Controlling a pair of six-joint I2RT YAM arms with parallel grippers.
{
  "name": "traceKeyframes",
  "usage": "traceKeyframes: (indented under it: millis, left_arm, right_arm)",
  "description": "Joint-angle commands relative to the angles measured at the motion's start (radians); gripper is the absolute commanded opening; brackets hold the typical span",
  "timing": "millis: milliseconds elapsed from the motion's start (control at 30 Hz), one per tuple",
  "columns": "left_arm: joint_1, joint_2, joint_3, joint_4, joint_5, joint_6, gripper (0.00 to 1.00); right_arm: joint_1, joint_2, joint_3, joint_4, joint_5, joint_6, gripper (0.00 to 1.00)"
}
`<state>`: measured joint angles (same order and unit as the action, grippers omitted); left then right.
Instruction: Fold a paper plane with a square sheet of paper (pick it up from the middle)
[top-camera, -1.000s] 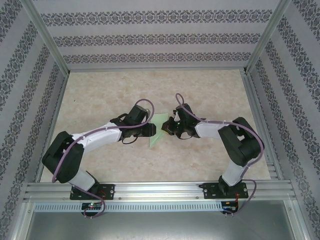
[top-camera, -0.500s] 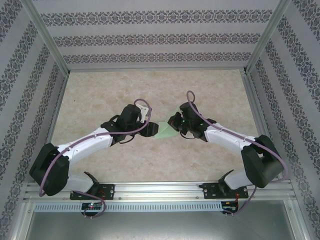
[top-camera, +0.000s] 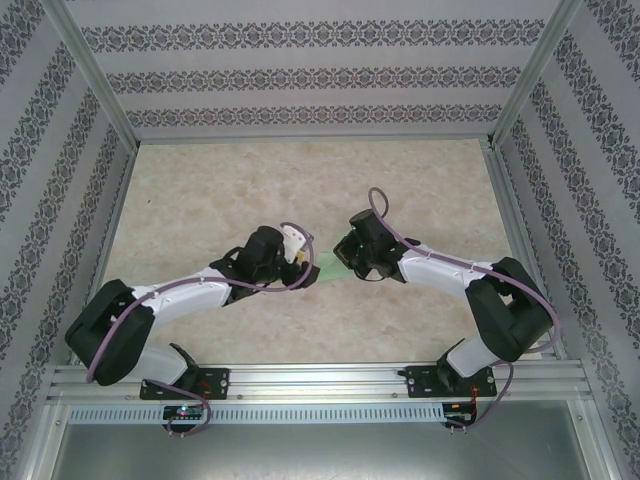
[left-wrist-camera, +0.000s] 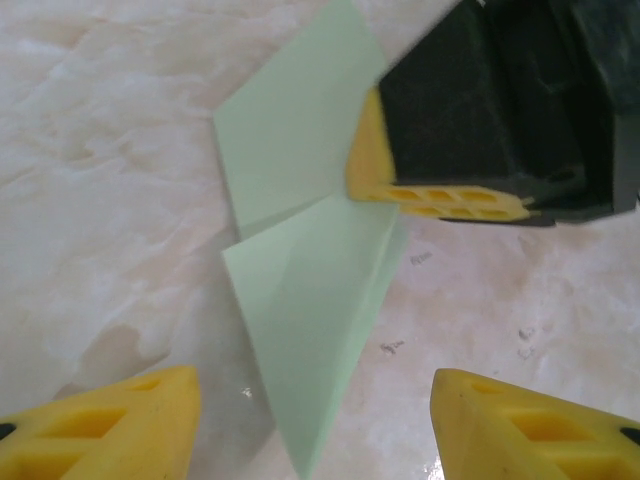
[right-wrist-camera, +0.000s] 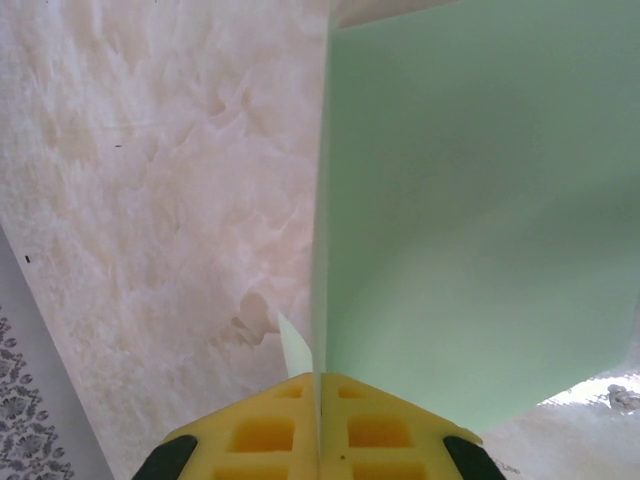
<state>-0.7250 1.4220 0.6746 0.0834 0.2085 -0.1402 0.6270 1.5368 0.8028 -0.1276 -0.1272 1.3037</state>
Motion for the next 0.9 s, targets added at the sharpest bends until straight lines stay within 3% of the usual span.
traceKeyframes:
  millis: [0,533,867]
  left_arm:
    - [-0.045,0.05,0.013,0.099,-0.01,0.14,0.62]
    - [-0.056,0.256,-0.019,0.356,0.069,0.305,0.48]
    - [-0.056,0.272,-0.057,0.399,-0.001,0.339,0.41]
  right_arm:
    - [0.011,0.007,-0.022,0.0,0.038,0.081,0.04]
    - [-0.001,0.075,-0.007,0.02,-0.068,0.168,0.04]
    - [-0.016,0.057,-0.002,0.008,-0.096,0.172,0.07]
